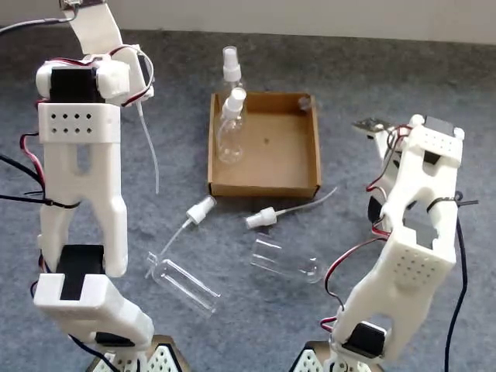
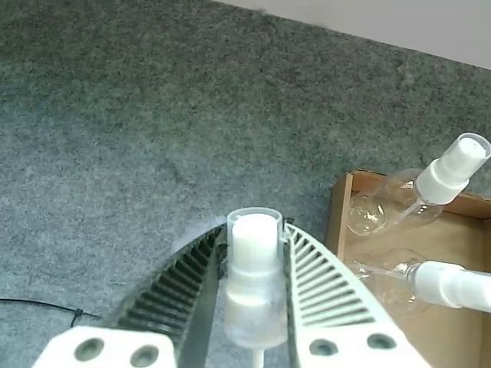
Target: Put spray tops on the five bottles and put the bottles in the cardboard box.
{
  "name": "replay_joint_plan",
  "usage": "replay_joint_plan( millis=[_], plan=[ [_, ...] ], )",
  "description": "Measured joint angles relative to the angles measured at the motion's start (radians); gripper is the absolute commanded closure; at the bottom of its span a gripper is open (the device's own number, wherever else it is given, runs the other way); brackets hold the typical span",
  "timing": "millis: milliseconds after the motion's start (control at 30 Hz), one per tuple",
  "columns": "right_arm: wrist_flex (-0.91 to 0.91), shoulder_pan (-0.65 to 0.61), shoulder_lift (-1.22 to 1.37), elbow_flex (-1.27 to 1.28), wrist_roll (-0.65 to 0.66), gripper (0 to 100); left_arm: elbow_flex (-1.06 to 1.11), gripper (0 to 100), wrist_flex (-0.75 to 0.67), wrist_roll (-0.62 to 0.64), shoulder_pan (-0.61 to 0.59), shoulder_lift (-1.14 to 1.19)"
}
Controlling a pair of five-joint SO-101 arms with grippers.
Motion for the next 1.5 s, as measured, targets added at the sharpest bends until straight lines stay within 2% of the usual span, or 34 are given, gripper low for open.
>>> replay_joint_plan(
  millis=[200,367,467,600,667,1233,1500],
  plan=[
    [0.014,0.002,-0.025,0.0,-0.003,69.1,0.0,100,0.0,0.0,0.0,0.0],
    [0.006,0.014,-0.173,0.11,0.0,69.1,0.0,100,0.0,0.0,0.0,0.0],
    [-0.08,0.025,-0.282,0.273,0.031,69.1,0.0,100,0.0,0.0,0.0,0.0],
    [-0.269,0.028,-0.384,0.532,0.009,69.1,0.0,100,0.0,0.0,0.0,0.0],
    [-0.301,0.028,-0.387,0.583,0.008,69.1,0.0,100,0.0,0.0,0.0,0.0],
    [-0.325,-0.02,-0.301,0.482,-0.064,69.6,0.0,100,0.0,0.0,0.0,0.0],
    [-0.325,-0.025,-0.301,0.482,-0.064,89.9,0.0,100,0.0,0.0,0.0,0.0]
  ],
)
